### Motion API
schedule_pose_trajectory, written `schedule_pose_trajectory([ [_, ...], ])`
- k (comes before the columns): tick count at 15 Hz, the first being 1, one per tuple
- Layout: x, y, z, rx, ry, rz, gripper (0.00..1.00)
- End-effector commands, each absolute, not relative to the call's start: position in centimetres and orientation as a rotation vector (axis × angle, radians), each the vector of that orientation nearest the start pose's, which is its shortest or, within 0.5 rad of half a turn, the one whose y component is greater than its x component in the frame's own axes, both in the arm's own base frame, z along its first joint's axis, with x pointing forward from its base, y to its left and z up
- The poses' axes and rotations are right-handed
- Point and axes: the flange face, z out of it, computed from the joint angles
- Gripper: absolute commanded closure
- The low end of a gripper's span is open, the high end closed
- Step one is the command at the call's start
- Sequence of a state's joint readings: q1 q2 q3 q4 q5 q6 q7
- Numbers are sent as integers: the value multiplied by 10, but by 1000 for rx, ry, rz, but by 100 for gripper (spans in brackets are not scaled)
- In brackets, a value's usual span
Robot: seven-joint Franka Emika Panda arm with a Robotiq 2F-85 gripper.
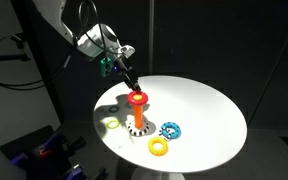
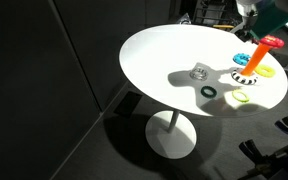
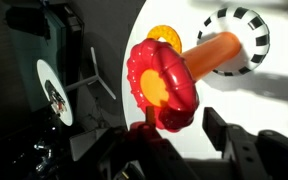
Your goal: Pick up the red ring and put it on the ring holder
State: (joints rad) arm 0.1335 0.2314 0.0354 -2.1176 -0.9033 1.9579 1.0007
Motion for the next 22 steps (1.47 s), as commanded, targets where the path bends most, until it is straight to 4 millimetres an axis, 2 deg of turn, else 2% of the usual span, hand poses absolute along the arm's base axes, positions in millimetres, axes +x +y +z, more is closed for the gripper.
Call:
schedule_pose_trajectory([
  [1,541,41,300,2285,-347,167,16],
  [3,541,42,301,2290,-346,166,1],
  [4,541,42,302,2290,-345,165,0],
  [11,544,49,320,2318,-360,230,0],
  [16,548,56,334,2399,-390,298,0],
  [22,548,66,329,2558,-433,324,0],
])
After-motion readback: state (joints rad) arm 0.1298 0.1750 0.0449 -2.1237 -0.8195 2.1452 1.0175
